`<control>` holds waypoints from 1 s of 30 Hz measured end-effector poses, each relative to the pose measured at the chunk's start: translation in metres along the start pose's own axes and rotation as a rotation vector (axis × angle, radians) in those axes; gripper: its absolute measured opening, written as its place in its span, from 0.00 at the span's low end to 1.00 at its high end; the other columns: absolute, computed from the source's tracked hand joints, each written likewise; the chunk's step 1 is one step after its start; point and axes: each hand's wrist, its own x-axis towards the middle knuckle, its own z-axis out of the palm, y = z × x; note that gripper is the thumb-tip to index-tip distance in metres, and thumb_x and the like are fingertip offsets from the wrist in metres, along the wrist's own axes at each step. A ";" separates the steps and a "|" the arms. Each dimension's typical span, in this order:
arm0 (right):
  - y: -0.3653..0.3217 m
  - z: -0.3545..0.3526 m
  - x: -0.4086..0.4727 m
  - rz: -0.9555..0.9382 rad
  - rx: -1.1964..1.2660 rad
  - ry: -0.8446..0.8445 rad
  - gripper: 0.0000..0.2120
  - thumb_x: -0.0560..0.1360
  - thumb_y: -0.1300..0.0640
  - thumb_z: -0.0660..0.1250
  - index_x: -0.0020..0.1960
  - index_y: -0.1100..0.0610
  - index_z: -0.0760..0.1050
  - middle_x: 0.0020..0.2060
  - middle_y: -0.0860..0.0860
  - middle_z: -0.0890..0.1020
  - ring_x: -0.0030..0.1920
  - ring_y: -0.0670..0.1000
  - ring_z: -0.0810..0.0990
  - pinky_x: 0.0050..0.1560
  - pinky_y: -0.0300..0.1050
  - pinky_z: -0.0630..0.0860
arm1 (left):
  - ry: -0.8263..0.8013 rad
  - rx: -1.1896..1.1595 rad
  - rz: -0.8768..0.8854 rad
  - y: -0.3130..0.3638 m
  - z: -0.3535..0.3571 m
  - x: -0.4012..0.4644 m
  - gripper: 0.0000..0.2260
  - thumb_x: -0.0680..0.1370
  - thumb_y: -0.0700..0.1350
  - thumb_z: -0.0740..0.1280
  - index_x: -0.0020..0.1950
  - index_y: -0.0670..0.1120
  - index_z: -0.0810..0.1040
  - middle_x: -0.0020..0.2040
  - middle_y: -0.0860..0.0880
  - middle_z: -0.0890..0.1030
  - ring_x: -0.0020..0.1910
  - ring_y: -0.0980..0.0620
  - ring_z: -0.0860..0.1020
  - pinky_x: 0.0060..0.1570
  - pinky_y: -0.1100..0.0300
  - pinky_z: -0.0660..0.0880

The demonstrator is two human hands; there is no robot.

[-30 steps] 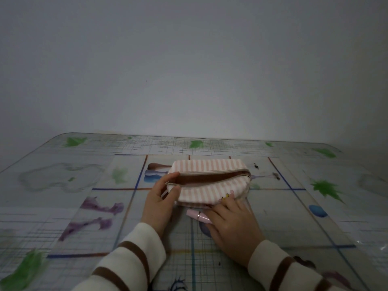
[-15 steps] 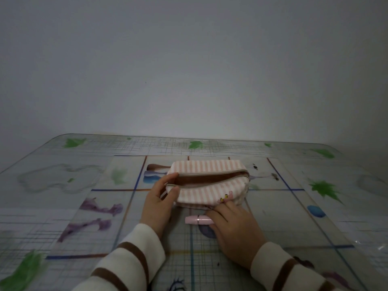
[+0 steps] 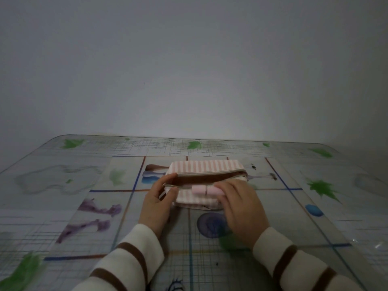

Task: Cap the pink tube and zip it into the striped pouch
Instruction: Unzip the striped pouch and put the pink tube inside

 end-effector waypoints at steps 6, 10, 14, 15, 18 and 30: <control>0.007 -0.008 0.030 0.122 -0.014 -0.118 0.10 0.73 0.62 0.68 0.54 0.58 0.77 0.47 0.56 0.80 0.41 0.58 0.79 0.43 0.49 0.75 | 0.000 0.004 0.001 0.000 0.000 0.000 0.16 0.76 0.42 0.65 0.58 0.62 0.76 0.57 0.40 0.79 0.45 0.55 0.77 0.39 0.70 0.74; 0.010 -0.006 0.038 0.152 -0.041 -0.280 0.11 0.76 0.58 0.63 0.58 0.56 0.75 0.52 0.55 0.78 0.47 0.58 0.78 0.45 0.49 0.73 | 0.009 0.029 0.022 0.003 0.001 -0.001 0.17 0.76 0.41 0.65 0.59 0.61 0.76 0.59 0.46 0.79 0.50 0.60 0.77 0.40 0.78 0.72; 0.011 -0.002 0.049 0.234 -0.066 -0.446 0.12 0.77 0.53 0.59 0.61 0.50 0.71 0.56 0.50 0.75 0.51 0.57 0.76 0.44 0.46 0.69 | 0.010 0.048 0.043 0.008 0.001 -0.003 0.17 0.76 0.39 0.64 0.61 0.57 0.76 0.63 0.50 0.77 0.55 0.67 0.74 0.43 0.81 0.69; 0.011 -0.002 0.052 0.252 -0.069 -0.486 0.13 0.77 0.52 0.59 0.61 0.49 0.71 0.56 0.50 0.74 0.52 0.57 0.76 0.45 0.47 0.70 | 0.010 0.046 0.049 0.009 0.002 -0.004 0.18 0.76 0.38 0.64 0.61 0.56 0.76 0.63 0.50 0.77 0.56 0.64 0.74 0.45 0.81 0.70; 0.010 0.001 0.061 0.267 -0.074 -0.561 0.12 0.78 0.54 0.58 0.59 0.49 0.73 0.55 0.50 0.75 0.50 0.56 0.77 0.43 0.48 0.72 | 0.002 0.041 0.055 0.011 0.002 -0.005 0.18 0.76 0.38 0.65 0.61 0.57 0.75 0.63 0.49 0.77 0.61 0.55 0.75 0.51 0.73 0.73; -0.005 0.008 0.080 0.268 -0.197 -0.816 0.10 0.73 0.65 0.60 0.51 0.59 0.75 0.51 0.57 0.80 0.51 0.60 0.79 0.47 0.51 0.74 | -0.016 0.024 0.049 0.020 0.003 -0.008 0.19 0.76 0.36 0.64 0.63 0.54 0.74 0.64 0.47 0.76 0.62 0.52 0.75 0.57 0.67 0.73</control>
